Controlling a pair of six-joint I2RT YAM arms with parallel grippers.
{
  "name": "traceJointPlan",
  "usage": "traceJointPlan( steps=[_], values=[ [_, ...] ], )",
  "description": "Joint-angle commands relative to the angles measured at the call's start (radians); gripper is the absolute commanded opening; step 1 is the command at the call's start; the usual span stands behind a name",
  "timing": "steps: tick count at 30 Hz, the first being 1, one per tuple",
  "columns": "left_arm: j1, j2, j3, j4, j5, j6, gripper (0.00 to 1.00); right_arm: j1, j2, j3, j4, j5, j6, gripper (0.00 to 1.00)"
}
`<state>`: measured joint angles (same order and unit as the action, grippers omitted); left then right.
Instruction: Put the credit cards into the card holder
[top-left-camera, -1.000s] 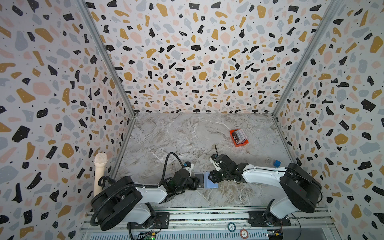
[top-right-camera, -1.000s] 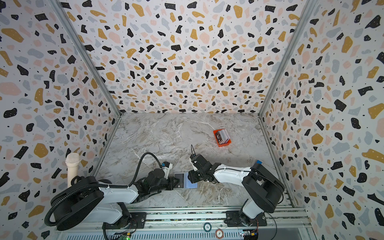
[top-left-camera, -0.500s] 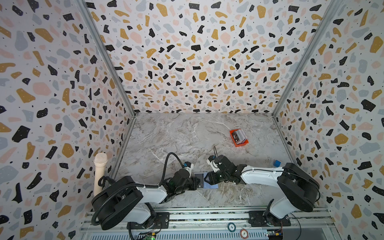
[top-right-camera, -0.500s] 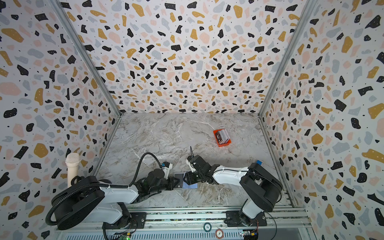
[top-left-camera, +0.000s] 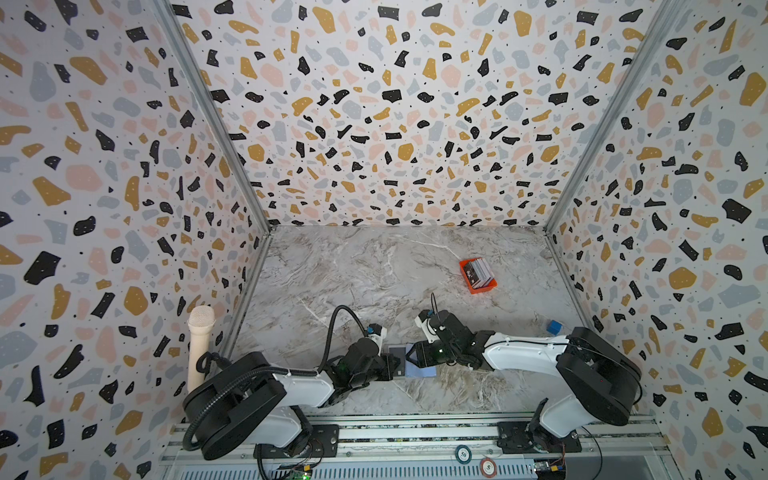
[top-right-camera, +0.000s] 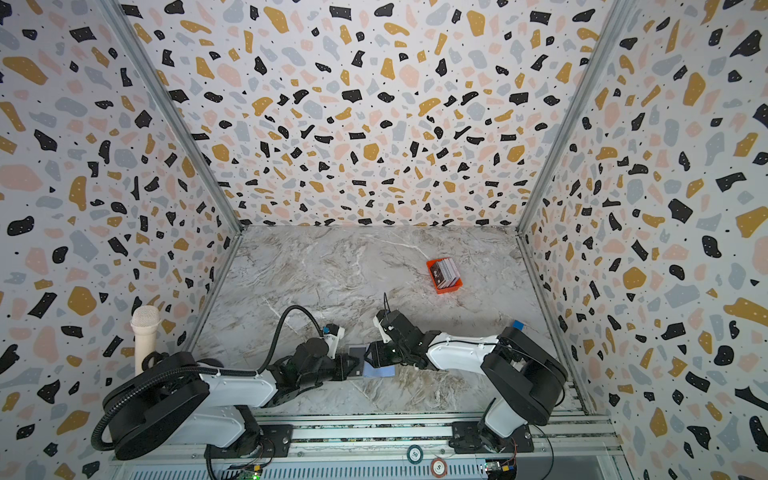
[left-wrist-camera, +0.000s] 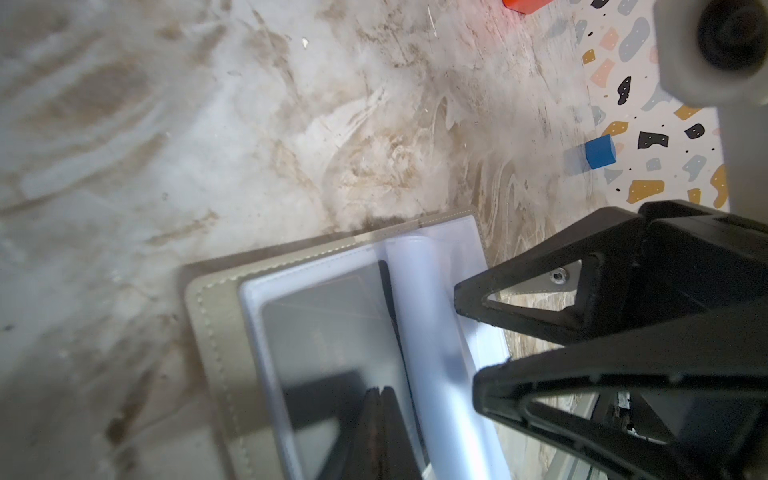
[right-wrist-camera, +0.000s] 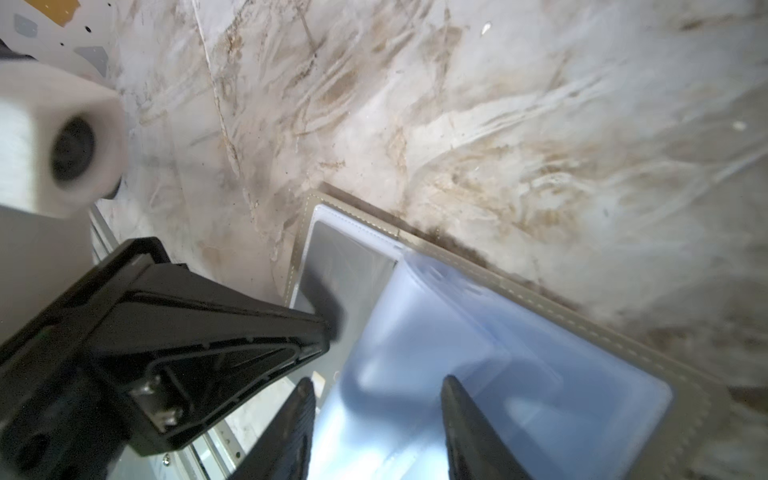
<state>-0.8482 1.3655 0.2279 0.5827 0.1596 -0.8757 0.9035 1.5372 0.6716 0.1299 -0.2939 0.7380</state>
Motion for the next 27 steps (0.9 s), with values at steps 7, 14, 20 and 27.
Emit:
traceJointPlan(
  steps=[7,14,20,27],
  values=[
    [-0.004,0.01,-0.021,0.015,0.012,0.0,0.0,0.01,-0.035,-0.011,0.032,0.028,0.087,0.5],
    [-0.004,0.004,-0.028,0.018,0.011,-0.003,0.0,0.009,-0.109,-0.028,-0.039,0.165,0.083,0.5],
    [-0.005,0.003,-0.03,0.022,0.012,-0.002,0.0,0.003,-0.114,-0.046,-0.049,0.176,0.089,0.5],
    [-0.005,0.004,-0.032,0.023,0.012,-0.002,0.0,-0.003,-0.089,-0.064,-0.042,0.185,0.097,0.5]
  ],
)
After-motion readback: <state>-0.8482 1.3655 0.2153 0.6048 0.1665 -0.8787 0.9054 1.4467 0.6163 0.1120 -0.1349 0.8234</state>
